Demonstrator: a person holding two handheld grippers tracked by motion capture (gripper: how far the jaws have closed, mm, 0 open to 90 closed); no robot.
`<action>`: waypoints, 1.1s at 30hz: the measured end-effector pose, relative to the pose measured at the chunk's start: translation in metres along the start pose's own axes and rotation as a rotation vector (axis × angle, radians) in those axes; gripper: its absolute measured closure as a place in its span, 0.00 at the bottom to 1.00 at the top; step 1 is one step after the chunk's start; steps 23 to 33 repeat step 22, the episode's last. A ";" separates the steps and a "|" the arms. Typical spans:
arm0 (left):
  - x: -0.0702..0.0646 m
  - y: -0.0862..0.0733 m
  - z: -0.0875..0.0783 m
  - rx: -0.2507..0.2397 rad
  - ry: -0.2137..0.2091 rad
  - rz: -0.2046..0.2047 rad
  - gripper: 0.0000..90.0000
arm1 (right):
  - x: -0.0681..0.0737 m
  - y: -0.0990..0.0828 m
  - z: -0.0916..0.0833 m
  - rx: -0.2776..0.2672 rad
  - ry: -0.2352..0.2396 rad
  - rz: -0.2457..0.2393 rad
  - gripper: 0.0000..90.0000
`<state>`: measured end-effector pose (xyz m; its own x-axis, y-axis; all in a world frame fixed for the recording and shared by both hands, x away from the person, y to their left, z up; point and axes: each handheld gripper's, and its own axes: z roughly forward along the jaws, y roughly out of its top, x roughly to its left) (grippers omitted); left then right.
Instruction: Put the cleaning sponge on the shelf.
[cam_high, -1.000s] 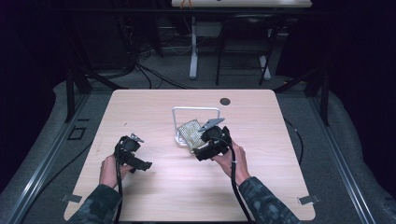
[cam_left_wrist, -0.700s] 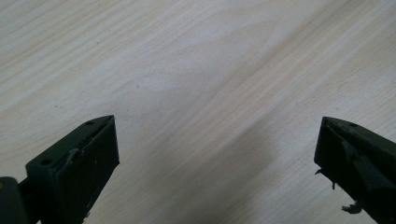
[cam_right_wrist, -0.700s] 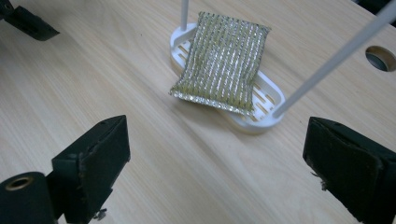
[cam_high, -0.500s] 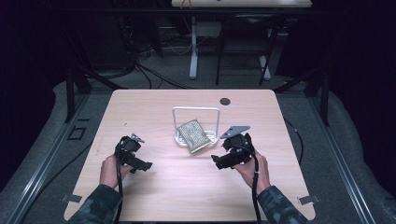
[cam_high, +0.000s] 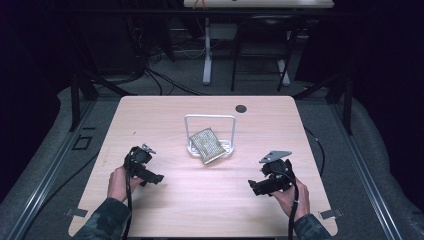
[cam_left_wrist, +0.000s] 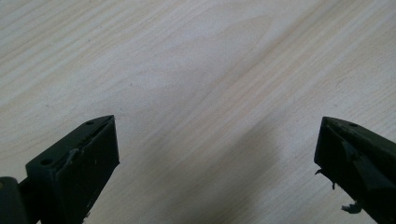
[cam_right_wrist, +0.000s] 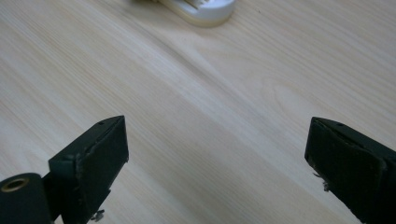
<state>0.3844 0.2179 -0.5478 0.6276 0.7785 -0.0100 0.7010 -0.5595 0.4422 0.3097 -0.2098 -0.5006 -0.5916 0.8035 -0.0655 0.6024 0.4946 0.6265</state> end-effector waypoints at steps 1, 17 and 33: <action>0.000 0.000 0.000 0.001 0.000 -0.001 0.00 | -0.003 -0.007 0.000 0.009 -0.004 0.012 0.06; 0.001 0.001 0.003 0.013 -0.013 0.010 0.00 | -0.010 -0.033 0.018 0.102 -0.017 0.015 0.07; 0.001 0.002 0.004 0.014 -0.013 0.011 0.00 | -0.012 -0.033 0.024 0.115 -0.028 0.009 0.08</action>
